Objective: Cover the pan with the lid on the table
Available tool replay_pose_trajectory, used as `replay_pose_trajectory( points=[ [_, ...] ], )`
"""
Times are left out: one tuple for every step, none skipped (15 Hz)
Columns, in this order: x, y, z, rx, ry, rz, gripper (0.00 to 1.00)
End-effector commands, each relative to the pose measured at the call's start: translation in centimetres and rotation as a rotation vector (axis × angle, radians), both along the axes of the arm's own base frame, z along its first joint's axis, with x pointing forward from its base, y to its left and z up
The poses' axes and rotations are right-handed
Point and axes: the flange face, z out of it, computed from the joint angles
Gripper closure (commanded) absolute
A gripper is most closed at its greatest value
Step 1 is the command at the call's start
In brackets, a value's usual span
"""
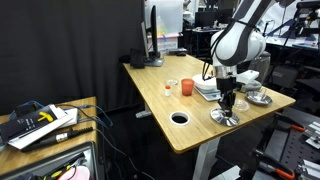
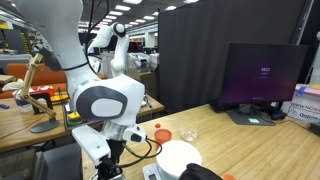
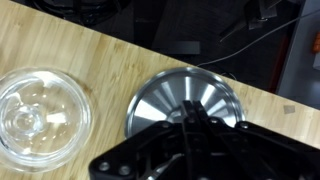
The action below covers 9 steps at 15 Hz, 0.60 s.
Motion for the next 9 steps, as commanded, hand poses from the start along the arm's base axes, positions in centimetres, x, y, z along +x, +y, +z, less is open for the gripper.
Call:
replay_pose_trajectory(
  points=[
    [-0.2, -0.4, 0.1, 0.019, -0.020, -0.023, 0.99],
    [-0.3, -0.4, 0.1, 0.020, -0.022, -0.027, 0.99],
    [-0.3, -0.4, 0.2, 0.021, -0.023, -0.029, 0.99],
    [-0.3, -0.5, 0.4, 0.020, -0.020, -0.027, 0.99],
    [-0.4, -0.5, 0.5, 0.020, -0.021, -0.026, 0.99],
    [-0.5, -0.6, 0.7, 0.019, -0.019, -0.023, 0.99],
    [-0.7, -0.6, 1.0, 0.019, -0.022, -0.021, 0.99],
    [-0.8, -0.6, 1.3, 0.019, -0.027, -0.017, 0.99],
    [-0.9, -0.6, 1.7, 0.018, -0.035, -0.011, 0.99]
  ],
)
